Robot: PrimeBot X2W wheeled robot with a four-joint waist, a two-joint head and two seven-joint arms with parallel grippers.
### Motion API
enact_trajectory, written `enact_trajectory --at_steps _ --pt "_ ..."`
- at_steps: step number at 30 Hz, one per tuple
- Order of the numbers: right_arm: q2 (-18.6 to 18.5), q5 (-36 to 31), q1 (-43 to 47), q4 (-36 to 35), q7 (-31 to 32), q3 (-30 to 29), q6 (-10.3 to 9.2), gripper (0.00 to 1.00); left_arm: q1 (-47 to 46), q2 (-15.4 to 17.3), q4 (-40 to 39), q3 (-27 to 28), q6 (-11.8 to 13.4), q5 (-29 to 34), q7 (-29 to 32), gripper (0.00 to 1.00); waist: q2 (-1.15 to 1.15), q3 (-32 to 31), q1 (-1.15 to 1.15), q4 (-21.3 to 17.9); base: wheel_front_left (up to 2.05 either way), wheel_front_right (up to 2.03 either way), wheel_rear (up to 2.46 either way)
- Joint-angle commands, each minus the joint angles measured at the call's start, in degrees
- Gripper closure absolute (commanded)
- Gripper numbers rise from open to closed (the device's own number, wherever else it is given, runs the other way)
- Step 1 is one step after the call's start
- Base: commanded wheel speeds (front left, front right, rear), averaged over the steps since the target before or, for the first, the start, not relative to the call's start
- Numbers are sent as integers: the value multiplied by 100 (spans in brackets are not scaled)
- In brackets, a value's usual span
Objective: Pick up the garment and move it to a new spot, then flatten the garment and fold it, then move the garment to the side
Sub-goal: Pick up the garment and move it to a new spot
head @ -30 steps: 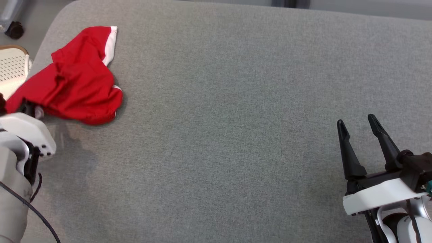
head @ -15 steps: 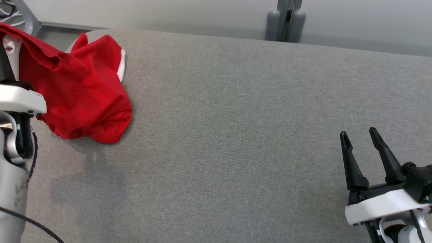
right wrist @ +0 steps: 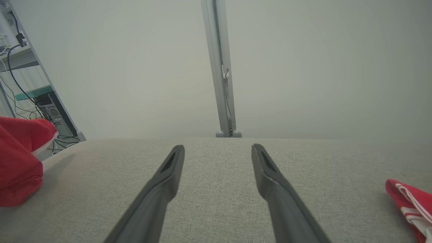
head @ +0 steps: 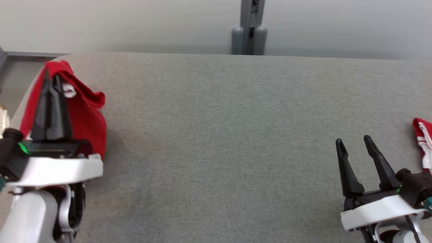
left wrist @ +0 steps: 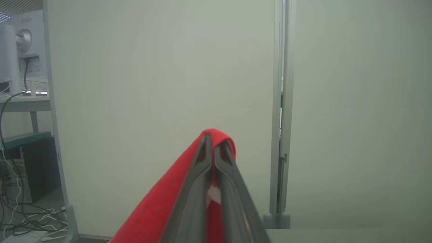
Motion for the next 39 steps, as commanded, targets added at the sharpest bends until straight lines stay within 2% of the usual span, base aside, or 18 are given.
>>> enact_trajectory --at_steps 1,8,15,21,26,27,31,35,36,37,38,39 --pt "-35 38 21 6 -60 15 1 0 139 -43 -170 -62 32 -2 90 100 0 -26 0 -223 0 0 0" --pt "-33 131 -142 120 -197 92 1 0 448 -277 -692 -708 -55 40 395 100 0 157 0 -1005 0 0 0" --pt "-34 283 -246 269 -372 175 1 0 0 -421 -325 -1138 -304 84 508 100 0 488 0 -1995 0 0 0" --pt "-30 472 -320 412 -582 215 1 0 -584 -596 146 -1545 -583 174 632 100 0 851 0 -2680 0 0 0" --pt "-30 629 -402 558 -757 272 1 0 -854 -763 735 -1967 -842 191 836 100 0 1124 0 -3038 0 0 0" --pt "-30 629 -402 558 -757 272 1 0 -854 -763 735 -1967 -842 191 836 100 0 1124 0 -3038 0 0 0" --pt "-30 709 -401 699 -857 329 1 0 -927 -865 1310 -2364 -1120 243 942 100 0 1224 0 -3136 0 0 0" --pt "-28 718 -439 787 -916 290 1 0 -954 -968 1813 -2720 -1354 291 1000 100 0 1228 0 -3060 0 0 0" --pt "-30 699 -469 805 -928 281 1 0 -965 -983 1911 -2791 -1392 319 999 68 0 1216 0 -3017 0 0 0" --pt "-33 671 -489 819 -939 263 1 0 -964 -1006 1988 -2860 -1448 332 970 6 0 1186 0 -2965 0 0 0" --pt "-33 634 -505 828 -946 246 1 0 -966 -1049 2023 -2915 -1503 335 917 0 0 1154 0 -2907 0 0 0" --pt "-33 611 -518 829 -947 211 1 0 -972 -1065 2045 -2968 -1537 357 866 0 0 1124 0 -2843 0 0 0"
